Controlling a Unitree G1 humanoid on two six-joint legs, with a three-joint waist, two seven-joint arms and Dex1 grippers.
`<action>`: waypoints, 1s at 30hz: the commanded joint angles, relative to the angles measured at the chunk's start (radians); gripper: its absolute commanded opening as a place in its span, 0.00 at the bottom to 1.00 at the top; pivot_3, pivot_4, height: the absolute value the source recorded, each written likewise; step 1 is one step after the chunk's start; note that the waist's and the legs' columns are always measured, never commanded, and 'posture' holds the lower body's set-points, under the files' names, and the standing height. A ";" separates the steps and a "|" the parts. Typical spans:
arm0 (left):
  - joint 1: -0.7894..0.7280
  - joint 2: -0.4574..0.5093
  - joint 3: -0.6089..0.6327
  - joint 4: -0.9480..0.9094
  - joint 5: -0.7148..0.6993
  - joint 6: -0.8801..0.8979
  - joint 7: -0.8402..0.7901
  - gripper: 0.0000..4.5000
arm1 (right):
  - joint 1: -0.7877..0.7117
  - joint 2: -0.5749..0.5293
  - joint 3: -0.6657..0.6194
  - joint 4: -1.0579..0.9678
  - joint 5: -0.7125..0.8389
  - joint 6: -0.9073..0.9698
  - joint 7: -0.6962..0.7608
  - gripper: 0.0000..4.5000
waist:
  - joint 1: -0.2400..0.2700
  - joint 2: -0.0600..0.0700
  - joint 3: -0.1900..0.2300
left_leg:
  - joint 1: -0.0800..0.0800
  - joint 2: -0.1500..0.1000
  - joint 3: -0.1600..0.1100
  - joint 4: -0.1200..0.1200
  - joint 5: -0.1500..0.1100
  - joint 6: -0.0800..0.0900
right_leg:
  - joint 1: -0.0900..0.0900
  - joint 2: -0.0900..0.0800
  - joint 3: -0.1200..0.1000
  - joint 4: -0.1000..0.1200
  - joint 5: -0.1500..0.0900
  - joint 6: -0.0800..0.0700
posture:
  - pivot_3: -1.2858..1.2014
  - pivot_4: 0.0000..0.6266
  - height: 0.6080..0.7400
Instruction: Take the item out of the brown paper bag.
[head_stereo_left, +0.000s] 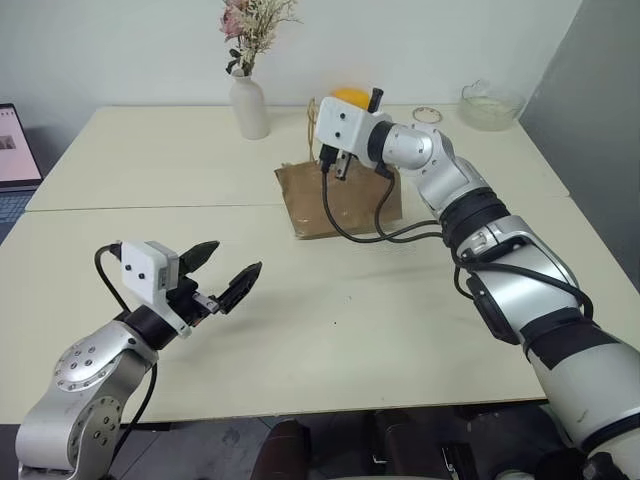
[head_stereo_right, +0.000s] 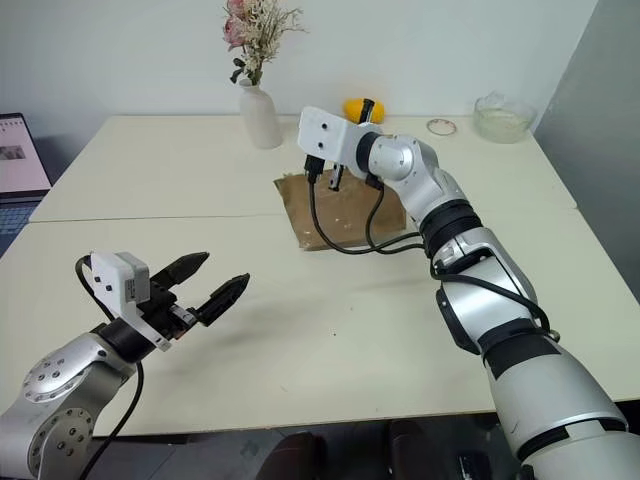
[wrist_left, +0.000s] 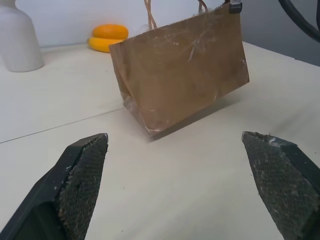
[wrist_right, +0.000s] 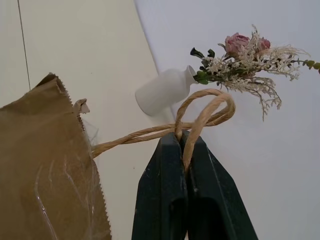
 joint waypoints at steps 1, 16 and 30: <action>-0.023 0.005 -0.006 -0.036 0.001 -0.019 0.000 1.00 | -0.040 -0.006 -0.003 -0.021 -0.011 -0.029 -0.003 0.00 | 0.000 0.000 0.000 | 0.000 0.000 0.000 0.000 0.000 0.000 | 0.000 0.000 0.000 0.000 0.000 0.000 | 0.52 0.24 1.00; -0.097 0.002 -0.048 -0.037 -0.010 -0.004 0.006 1.00 | -0.033 -0.083 0.006 0.010 -0.047 -0.067 -0.027 0.62 | 0.000 0.000 0.000 | 0.000 0.000 0.000 0.000 0.000 0.000 | 0.000 0.000 0.000 0.000 0.000 0.000 | 0.52 0.24 1.00; -0.188 0.001 -0.099 -0.013 -0.015 0.013 0.007 1.00 | 0.184 -0.238 -0.139 -0.425 0.185 0.163 0.389 0.99 | 0.007 0.000 0.000 | 0.000 0.000 -0.002 0.001 0.000 0.000 | 0.001 0.000 -0.001 0.000 0.000 0.000 | 0.52 0.24 1.00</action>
